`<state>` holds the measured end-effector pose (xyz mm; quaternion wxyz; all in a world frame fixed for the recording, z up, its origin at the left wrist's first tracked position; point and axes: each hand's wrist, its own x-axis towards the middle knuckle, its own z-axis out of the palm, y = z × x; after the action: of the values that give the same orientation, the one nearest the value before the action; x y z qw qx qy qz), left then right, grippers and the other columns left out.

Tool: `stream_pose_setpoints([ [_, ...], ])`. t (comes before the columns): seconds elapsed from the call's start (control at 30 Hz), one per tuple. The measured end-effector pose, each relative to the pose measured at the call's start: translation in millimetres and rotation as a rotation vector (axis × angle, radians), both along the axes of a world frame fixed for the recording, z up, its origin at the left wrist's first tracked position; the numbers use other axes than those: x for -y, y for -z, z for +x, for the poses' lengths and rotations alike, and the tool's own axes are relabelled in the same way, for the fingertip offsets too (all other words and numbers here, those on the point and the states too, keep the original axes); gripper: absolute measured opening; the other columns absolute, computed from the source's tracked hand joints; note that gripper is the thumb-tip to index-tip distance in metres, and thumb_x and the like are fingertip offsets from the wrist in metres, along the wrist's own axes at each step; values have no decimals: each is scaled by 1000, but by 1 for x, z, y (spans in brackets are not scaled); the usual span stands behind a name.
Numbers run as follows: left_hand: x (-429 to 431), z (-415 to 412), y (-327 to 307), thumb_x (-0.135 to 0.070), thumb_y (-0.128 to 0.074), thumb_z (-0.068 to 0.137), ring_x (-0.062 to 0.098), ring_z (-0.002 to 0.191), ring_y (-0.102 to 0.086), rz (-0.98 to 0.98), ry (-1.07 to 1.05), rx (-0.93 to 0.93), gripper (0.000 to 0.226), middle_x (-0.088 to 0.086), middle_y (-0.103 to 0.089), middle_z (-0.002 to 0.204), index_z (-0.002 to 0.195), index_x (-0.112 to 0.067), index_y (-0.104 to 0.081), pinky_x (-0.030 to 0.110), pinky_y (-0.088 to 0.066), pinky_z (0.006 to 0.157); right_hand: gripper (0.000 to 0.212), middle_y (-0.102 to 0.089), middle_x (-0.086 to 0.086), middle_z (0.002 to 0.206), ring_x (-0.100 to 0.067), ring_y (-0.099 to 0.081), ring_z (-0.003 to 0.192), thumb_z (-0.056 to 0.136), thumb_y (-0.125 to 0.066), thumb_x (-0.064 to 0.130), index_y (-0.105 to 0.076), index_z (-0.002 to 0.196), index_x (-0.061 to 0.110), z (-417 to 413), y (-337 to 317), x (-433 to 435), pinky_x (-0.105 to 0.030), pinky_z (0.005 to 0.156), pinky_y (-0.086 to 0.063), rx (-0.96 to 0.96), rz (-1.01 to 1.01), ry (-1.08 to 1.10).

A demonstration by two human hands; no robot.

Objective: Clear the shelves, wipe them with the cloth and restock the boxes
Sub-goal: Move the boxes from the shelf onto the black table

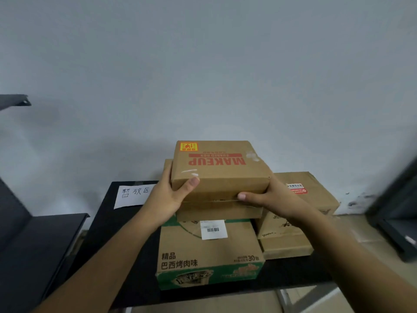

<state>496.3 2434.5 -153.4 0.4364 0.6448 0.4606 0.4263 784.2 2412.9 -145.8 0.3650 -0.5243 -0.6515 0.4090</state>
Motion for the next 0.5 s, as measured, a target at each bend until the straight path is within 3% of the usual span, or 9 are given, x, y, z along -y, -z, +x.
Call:
stream_pose_setpoints([
  [0.1, -20, 1, 23, -76, -65, 75, -13, 107, -60, -52, -3, 4, 74, -33, -64, 117, 139, -51, -40, 28, -48, 96, 104, -60, 18, 135, 4, -62, 114, 75, -90, 37, -23, 155, 42, 5, 22, -18, -18, 88, -55, 21, -52, 16],
  [0.17, -30, 3, 38, -69, -66, 77, -9, 111, -59, -90, 11, 1, 71, -30, -62, 122, 140, -52, -39, 29, -49, 97, 115, -52, 15, 145, -1, -59, 122, 69, -93, 49, -19, 157, 43, 9, 39, -31, -28, 98, -55, 59, -93, 21],
  [0.3, -43, 7, 70, -59, -66, 83, -17, 107, -57, -145, 1, -24, 55, -34, -60, 117, 129, -61, -37, 20, -49, 86, 102, -60, 20, 131, 8, -60, 113, 76, -89, 32, -23, 153, 42, 8, 68, -51, -20, 93, -55, 39, -122, -11],
  [0.4, -54, 10, 91, -58, -67, 84, -13, 110, -58, -194, -23, -33, 60, -36, -61, 118, 134, -61, -34, 18, -50, 84, 110, -59, 25, 132, 6, -58, 119, 74, -90, 38, -17, 156, 42, 12, 90, -68, -30, 104, -52, 45, -139, -38],
  [0.5, -65, 14, 110, -52, -68, 87, -20, 107, -56, -216, -21, -48, 62, -44, -58, 116, 137, -57, -33, 11, -48, 78, 111, -58, 29, 132, 5, -55, 123, 74, -90, 37, -13, 154, 50, 17, 112, -83, -28, 105, -48, 40, -151, -54],
])
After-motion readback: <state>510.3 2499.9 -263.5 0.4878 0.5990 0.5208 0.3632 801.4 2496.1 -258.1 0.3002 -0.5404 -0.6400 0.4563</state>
